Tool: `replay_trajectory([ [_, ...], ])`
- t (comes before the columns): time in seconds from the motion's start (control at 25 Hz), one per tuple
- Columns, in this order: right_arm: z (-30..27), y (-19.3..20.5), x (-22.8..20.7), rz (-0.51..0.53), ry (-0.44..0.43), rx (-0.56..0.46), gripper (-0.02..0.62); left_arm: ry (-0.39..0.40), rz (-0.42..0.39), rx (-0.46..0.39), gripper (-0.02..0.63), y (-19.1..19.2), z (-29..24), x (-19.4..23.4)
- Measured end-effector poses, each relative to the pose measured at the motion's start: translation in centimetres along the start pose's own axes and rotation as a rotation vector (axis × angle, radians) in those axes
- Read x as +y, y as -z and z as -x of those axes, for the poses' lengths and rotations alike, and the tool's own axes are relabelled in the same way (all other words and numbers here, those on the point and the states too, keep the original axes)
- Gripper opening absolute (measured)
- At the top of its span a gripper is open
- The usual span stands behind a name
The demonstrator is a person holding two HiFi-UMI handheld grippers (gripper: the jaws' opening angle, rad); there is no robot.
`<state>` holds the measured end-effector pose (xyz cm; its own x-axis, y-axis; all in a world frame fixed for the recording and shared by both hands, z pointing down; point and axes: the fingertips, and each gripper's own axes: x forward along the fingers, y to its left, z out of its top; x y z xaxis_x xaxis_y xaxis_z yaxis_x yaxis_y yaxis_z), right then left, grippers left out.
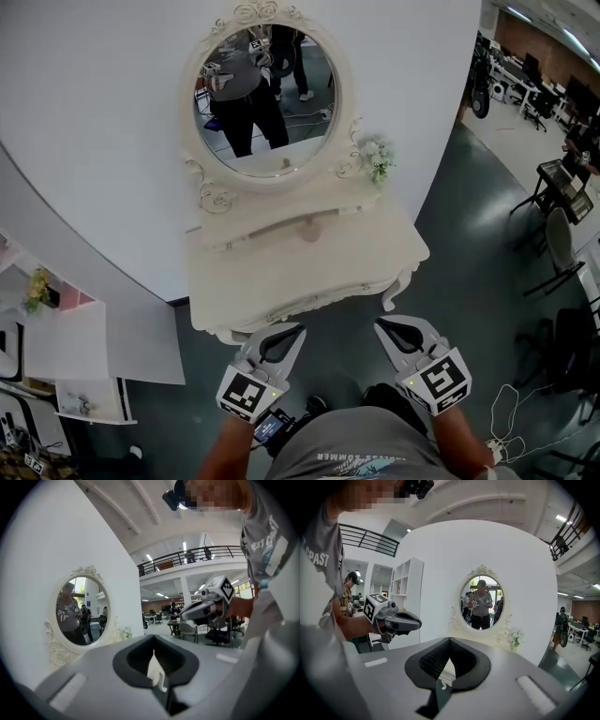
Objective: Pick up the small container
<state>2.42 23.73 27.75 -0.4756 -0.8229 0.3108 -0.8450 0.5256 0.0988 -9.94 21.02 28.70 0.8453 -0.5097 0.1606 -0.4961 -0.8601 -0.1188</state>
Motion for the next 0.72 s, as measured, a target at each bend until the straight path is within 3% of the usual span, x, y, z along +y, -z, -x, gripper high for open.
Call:
replay_trajectory([
  [0.24,-2.4,1.0,-1.6,-0.019,-0.015,0.017,0.002,-0.011,0.001,0.012,0.002,0.8,-0.8,1.3],
  [0.44,-6.9,-0.2,-2.1,-0.006,-0.131,-0.007,0.002,-0.104,0.03,0.046,0.003,1.3,-1.1,4.6],
  [0.72,-11.8,-0.7,-7.7,0.006,-0.221,-0.004,0.002,-0.203,0.06,0.061,0.002,0.4,-5.5,8.0],
])
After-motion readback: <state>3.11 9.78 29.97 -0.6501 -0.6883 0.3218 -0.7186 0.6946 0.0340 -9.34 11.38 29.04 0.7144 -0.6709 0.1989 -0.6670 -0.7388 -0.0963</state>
